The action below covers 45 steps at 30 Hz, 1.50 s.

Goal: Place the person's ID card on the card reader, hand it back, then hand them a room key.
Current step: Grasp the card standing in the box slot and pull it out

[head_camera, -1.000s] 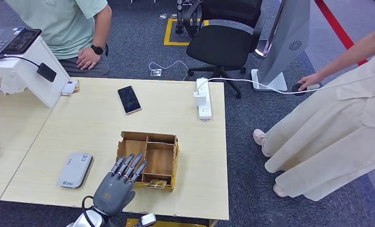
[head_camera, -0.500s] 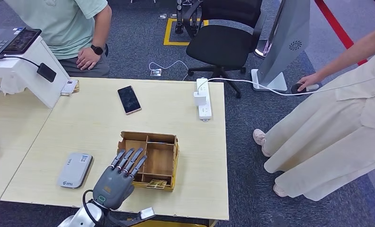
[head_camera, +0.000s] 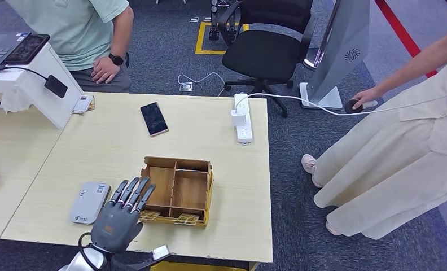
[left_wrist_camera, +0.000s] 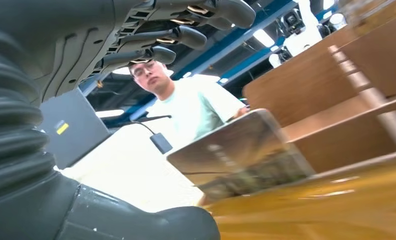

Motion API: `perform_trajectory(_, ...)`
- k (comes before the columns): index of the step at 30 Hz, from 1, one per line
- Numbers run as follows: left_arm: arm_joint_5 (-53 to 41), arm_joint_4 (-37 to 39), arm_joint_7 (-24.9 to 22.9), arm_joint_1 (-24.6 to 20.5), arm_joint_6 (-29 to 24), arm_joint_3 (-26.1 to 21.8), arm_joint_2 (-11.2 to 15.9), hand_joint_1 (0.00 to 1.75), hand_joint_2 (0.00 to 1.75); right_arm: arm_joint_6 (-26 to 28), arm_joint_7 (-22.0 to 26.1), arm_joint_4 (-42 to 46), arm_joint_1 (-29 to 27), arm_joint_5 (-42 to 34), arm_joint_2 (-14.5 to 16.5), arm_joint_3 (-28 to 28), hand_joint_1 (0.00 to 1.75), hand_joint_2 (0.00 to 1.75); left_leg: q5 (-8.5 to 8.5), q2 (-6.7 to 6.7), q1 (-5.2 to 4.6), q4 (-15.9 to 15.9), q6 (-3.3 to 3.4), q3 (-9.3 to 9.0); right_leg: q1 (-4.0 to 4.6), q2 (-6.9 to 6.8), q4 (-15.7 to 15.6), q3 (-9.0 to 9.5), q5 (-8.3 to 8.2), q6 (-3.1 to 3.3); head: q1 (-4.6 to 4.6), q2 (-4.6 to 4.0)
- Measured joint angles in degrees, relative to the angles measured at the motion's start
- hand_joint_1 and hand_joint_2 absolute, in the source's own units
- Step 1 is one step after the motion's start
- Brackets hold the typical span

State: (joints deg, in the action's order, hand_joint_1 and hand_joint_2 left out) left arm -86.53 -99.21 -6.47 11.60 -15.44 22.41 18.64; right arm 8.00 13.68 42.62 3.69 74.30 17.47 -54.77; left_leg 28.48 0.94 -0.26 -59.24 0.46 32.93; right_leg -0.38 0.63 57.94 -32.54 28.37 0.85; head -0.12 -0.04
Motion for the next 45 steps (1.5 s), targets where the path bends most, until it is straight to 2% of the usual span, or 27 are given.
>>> perform_trajectory(4, 0.0, -0.19, -3.53, -0.27, 0.28, 0.0, 2.51, 0.0, 1.75, 0.0, 0.14, 0.26, -0.03, 0.24, 0.11, -0.13, 0.0, 1.75, -0.01, 0.0, 0.03, 0.0, 0.0, 0.0, 0.02, 0.01, 0.0, 0.0, 0.0, 0.0, -0.01, 0.0)
perform_trajectory(6, 0.0, -0.2, -3.67, -0.4, 0.14, 0.01, 3.36, 0.0, 1.75, 0.0, 0.29, 0.31, -0.02, 0.28, 0.14, -0.24, 0.0, 1.75, -0.01, 0.0, 0.02, 0.0, 0.0, 0.0, 0.02, 0.0, 0.01, 0.01, 0.0, 0.0, -0.04, 0.0)
perform_trajectory(14, 0.0, -0.18, -3.04, -0.71, 0.27, 0.12, 4.16, 0.0, 1.75, 0.01, 0.79, 0.31, 0.1, 0.24, 0.2, -0.41, 0.0, 1.75, 0.01, 0.0, 0.01, 0.0, 0.0, 0.01, 0.01, 0.01, 0.0, 0.01, 0.0, 0.0, -0.04, -0.01)
perform_trajectory(23, 0.0, -0.2, -1.05, -0.38, 0.27, 0.15, 4.04, 0.0, 1.75, 0.02, 0.79, 0.31, 0.15, 0.08, 0.21, -0.52, 0.0, 1.75, 0.01, 0.0, 0.01, 0.0, -0.01, 0.01, 0.01, 0.01, 0.0, 0.01, 0.0, 0.0, -0.03, 0.0)
perform_trajectory(29, 0.0, -0.73, 3.93, 2.85, 0.61, -0.6, 2.09, 0.0, 1.75, -0.03, 0.81, 0.31, 0.15, -0.05, 0.21, -1.09, 0.0, 1.75, 0.02, 0.0, 0.01, 0.0, -0.01, 0.01, 0.01, 0.01, 0.0, 0.01, 0.01, 0.01, -0.04, 0.0)
perform_trajectory(45, 0.0, -1.47, 5.17, 4.18, 0.56, -1.54, 0.2, 0.0, 1.75, -0.11, 0.88, 0.37, 0.18, 0.09, 0.22, -1.27, 0.0, 1.75, 0.01, 0.0, 0.01, 0.0, -0.01, 0.0, 0.01, 0.0, 0.0, 0.01, 0.01, 0.01, -0.04, 0.0)
